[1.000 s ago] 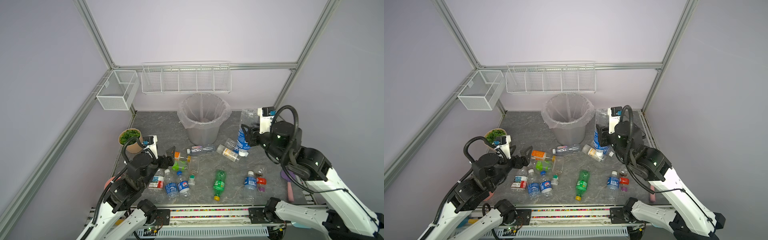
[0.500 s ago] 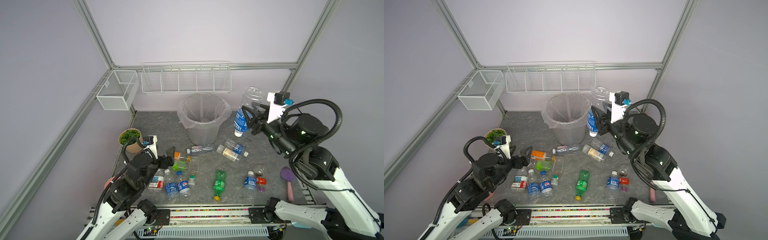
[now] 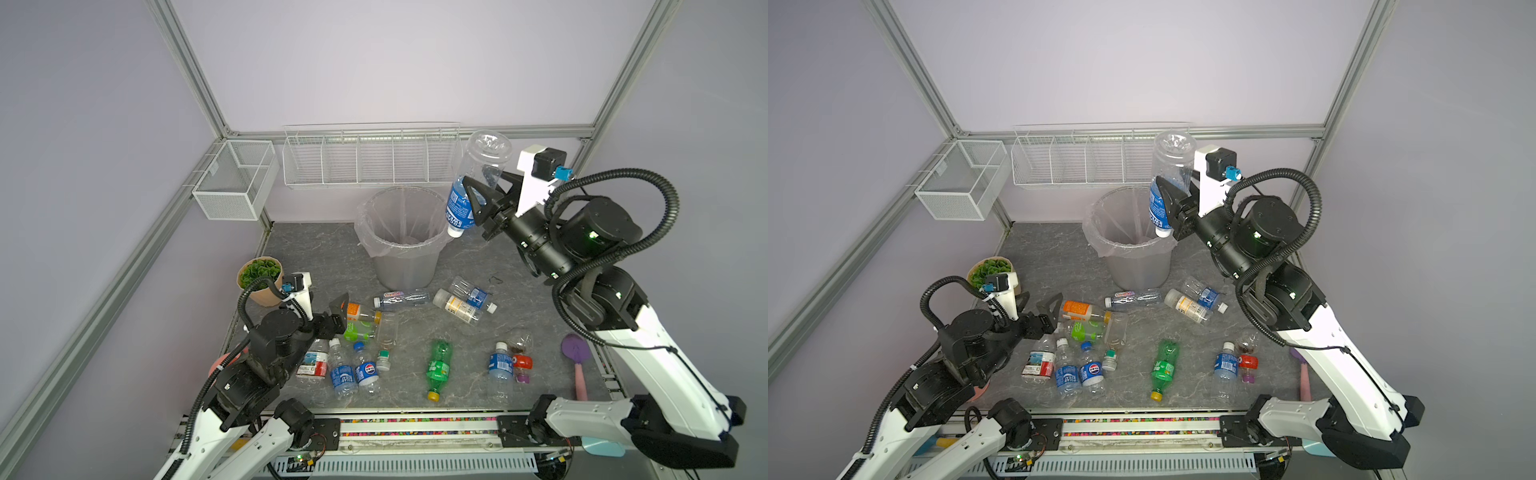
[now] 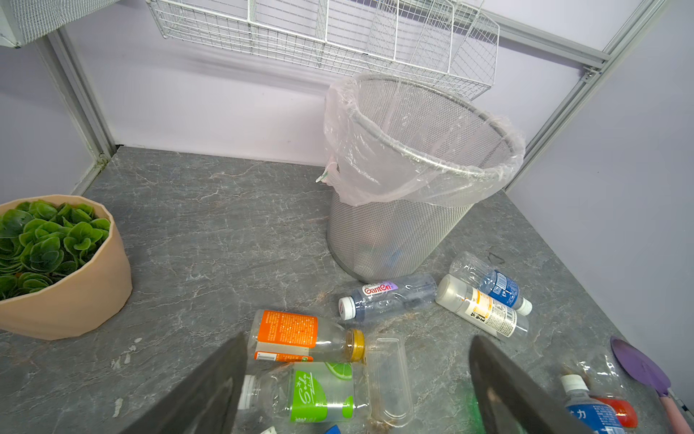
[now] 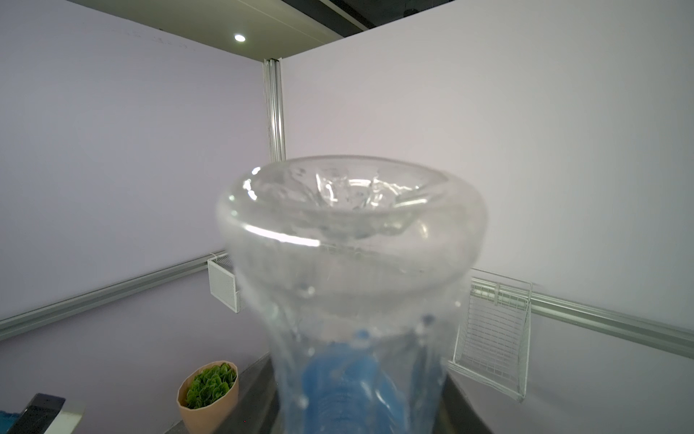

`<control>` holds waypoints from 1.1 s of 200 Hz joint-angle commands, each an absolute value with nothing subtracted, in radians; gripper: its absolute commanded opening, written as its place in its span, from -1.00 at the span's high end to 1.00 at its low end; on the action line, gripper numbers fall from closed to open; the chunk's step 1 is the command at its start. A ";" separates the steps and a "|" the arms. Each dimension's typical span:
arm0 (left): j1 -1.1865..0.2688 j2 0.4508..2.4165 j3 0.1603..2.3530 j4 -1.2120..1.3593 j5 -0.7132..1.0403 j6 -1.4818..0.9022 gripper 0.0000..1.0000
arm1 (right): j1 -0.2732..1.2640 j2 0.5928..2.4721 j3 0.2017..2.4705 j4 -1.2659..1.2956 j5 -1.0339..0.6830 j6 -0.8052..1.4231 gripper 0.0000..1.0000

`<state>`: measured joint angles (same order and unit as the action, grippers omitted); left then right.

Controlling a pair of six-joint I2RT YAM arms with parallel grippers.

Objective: Throw the plastic bottles in the bin
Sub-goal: 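Lift the blue-labelled bottle with the right gripper and carry it over the bin, then open the right gripper to drop the bottle into the bin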

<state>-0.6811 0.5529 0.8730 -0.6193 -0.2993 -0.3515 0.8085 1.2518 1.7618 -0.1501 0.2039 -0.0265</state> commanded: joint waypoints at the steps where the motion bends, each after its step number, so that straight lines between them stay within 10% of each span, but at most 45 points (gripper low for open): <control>1: -0.684 0.538 0.881 -0.637 -0.304 -0.372 -0.83 | 0.802 1.311 1.821 -0.086 0.174 -0.058 0.86; 121: -0.684 0.486 0.868 -0.672 -0.325 -0.380 -0.83 | 0.607 1.699 2.068 -0.147 0.100 0.018 0.82; 137: -0.684 0.478 0.872 -0.683 -0.326 -0.386 -0.83 | 0.580 1.749 2.064 -0.179 0.113 0.052 0.29; 152: -0.684 0.466 0.879 -0.696 -0.333 -0.387 -0.83 | 0.551 1.811 2.121 -0.281 0.092 0.141 -0.98; 220: -0.684 0.452 0.897 -0.712 -0.352 -0.380 -0.83 | 0.545 1.749 2.151 -0.319 0.021 0.149 -0.77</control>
<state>-0.6811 0.4538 0.8730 -0.6872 -0.3351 -0.3656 0.5411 1.8668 2.1567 -0.3706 0.0532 0.1329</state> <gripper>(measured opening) 0.916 0.885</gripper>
